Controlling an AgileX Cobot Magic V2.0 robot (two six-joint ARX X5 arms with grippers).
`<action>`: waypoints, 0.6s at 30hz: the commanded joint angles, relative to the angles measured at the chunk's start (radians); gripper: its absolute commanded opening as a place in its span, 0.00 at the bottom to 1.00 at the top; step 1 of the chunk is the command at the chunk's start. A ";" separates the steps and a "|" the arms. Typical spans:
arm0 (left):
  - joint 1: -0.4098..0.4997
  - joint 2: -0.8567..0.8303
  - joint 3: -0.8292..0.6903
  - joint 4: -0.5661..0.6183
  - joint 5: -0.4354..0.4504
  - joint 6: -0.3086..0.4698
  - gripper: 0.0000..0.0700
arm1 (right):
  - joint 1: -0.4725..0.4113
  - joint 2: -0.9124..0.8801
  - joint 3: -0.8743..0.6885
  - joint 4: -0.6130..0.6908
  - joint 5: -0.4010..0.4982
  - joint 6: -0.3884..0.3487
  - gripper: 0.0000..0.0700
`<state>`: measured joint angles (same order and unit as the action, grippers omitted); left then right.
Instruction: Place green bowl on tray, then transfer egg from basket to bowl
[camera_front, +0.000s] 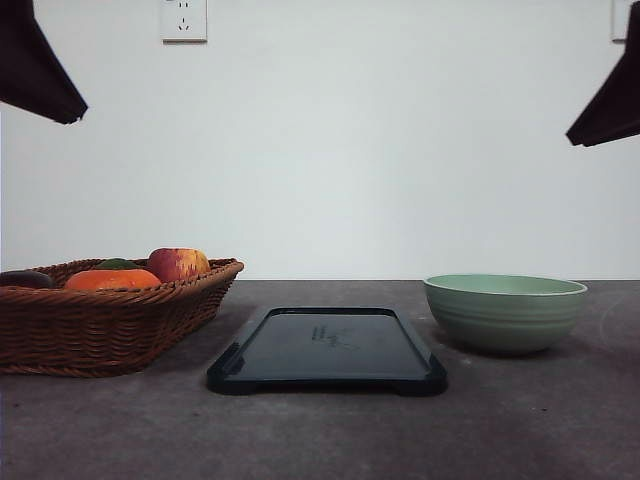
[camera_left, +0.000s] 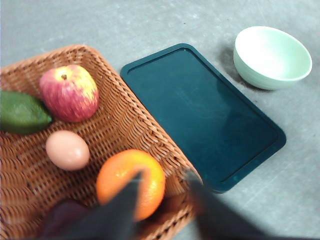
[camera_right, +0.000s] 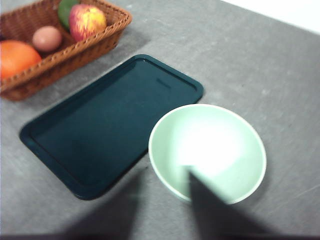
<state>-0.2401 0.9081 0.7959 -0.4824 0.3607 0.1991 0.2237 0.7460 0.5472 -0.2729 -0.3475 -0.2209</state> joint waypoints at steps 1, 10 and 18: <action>-0.003 0.005 0.019 0.011 0.004 0.028 0.61 | 0.003 0.003 0.020 0.007 0.010 -0.023 0.62; -0.003 0.005 0.019 0.011 0.003 -0.017 0.61 | 0.000 0.026 0.075 -0.055 0.099 0.281 0.59; -0.003 0.005 0.019 0.010 0.004 -0.037 0.61 | -0.012 0.244 0.343 -0.307 0.114 0.442 0.42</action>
<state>-0.2401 0.9077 0.7959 -0.4816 0.3611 0.1681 0.2100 0.9588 0.8541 -0.5694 -0.2344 0.1764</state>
